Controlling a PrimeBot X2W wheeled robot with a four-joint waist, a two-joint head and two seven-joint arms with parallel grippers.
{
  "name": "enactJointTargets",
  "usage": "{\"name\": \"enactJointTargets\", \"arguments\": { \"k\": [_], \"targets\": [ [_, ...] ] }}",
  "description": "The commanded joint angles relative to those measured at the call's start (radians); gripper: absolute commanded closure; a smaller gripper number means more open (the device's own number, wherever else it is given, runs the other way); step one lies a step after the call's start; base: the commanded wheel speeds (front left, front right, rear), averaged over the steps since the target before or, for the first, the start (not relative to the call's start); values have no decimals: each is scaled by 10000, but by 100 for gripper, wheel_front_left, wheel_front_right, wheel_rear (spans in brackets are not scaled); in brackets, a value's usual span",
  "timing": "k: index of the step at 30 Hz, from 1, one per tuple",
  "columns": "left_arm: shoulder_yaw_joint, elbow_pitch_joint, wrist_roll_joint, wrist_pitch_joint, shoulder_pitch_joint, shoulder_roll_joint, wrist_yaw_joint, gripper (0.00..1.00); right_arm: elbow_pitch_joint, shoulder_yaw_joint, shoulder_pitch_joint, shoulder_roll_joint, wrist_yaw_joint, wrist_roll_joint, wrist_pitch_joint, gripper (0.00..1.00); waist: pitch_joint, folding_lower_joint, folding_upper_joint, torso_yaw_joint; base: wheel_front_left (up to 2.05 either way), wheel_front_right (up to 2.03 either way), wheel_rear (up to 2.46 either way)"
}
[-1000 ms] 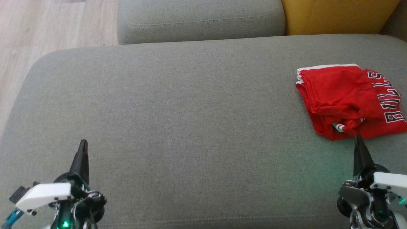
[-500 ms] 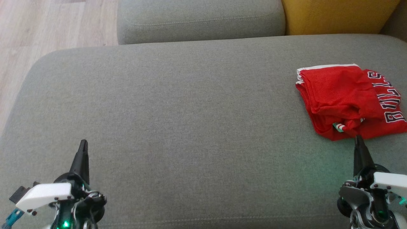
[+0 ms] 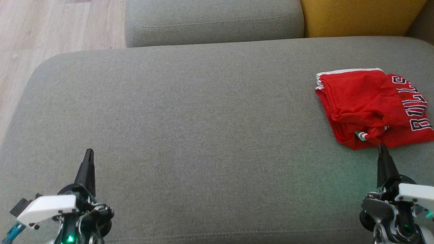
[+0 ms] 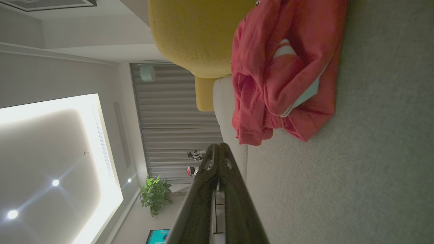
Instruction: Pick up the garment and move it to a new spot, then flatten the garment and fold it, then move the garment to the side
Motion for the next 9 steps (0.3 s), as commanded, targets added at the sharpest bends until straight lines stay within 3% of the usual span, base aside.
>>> {"name": "enactJointTargets", "arguments": {
  "k": [1, 9],
  "targets": [
    [350, -293, -20, 67, -597, 91, -75, 100, -311, 194, -553, -67, -7, 47, 63, 100, 0, 0, 0, 0, 0, 0, 0],
    [353, -293, -18, 69, -598, 90, -75, 100, -311, 192, -554, -65, -7, 45, 65, 100, 0, 0, 0, 0, 0, 0, 0]
  ]
}}
